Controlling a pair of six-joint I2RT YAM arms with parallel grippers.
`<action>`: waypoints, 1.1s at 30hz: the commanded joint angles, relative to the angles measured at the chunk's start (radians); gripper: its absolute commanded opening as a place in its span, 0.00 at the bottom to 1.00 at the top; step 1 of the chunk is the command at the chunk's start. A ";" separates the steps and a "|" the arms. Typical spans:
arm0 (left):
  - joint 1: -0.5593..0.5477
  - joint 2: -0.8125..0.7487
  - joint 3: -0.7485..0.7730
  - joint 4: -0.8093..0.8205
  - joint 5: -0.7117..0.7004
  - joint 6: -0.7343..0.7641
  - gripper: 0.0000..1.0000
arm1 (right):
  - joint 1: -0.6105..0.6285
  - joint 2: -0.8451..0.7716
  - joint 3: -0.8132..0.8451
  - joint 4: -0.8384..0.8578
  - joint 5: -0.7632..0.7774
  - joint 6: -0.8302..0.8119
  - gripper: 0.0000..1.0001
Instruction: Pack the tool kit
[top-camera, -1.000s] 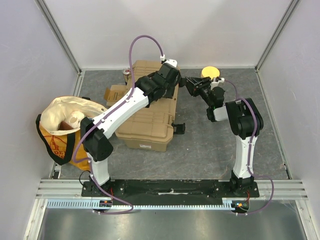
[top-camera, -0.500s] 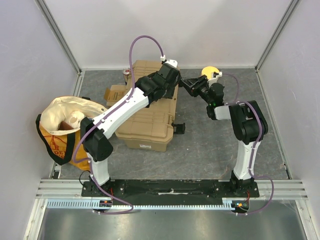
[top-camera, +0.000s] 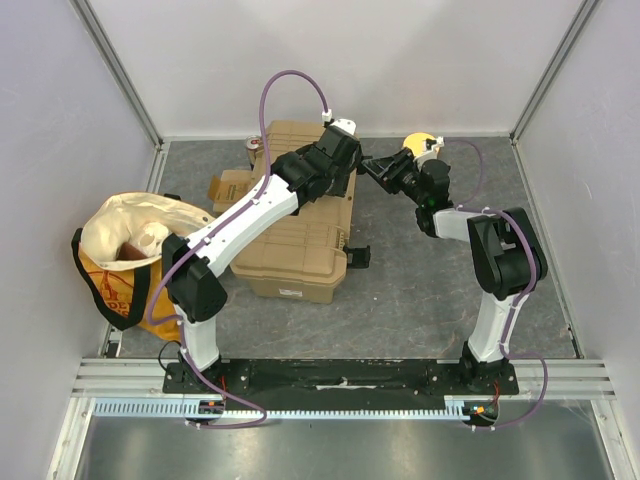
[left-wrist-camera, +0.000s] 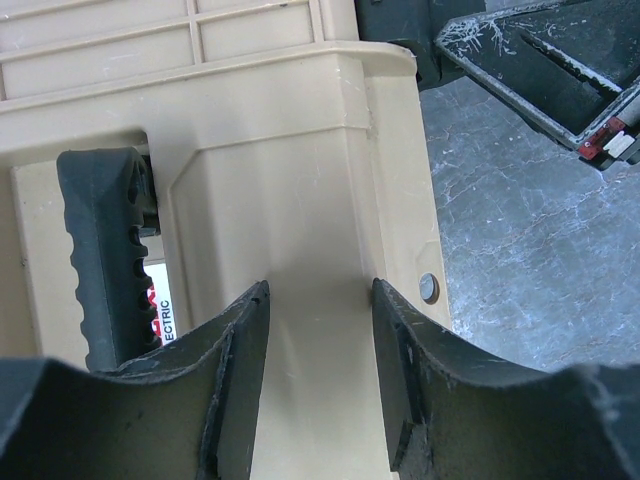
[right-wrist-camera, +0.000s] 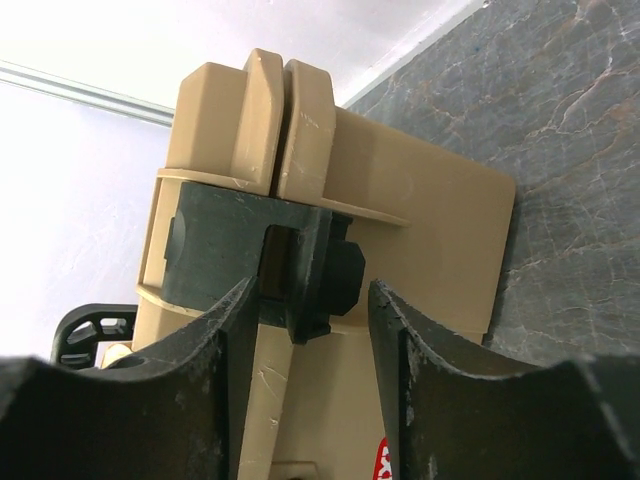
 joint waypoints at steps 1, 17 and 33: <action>0.004 0.102 -0.055 -0.154 0.105 -0.011 0.51 | 0.059 -0.017 0.021 -0.085 -0.066 -0.080 0.56; 0.004 0.108 -0.055 -0.151 0.120 -0.003 0.50 | 0.059 0.015 0.079 -0.233 -0.008 -0.140 0.56; 0.001 0.125 -0.119 -0.139 0.198 0.003 0.48 | 0.059 -0.144 0.260 -0.775 0.311 -0.445 0.52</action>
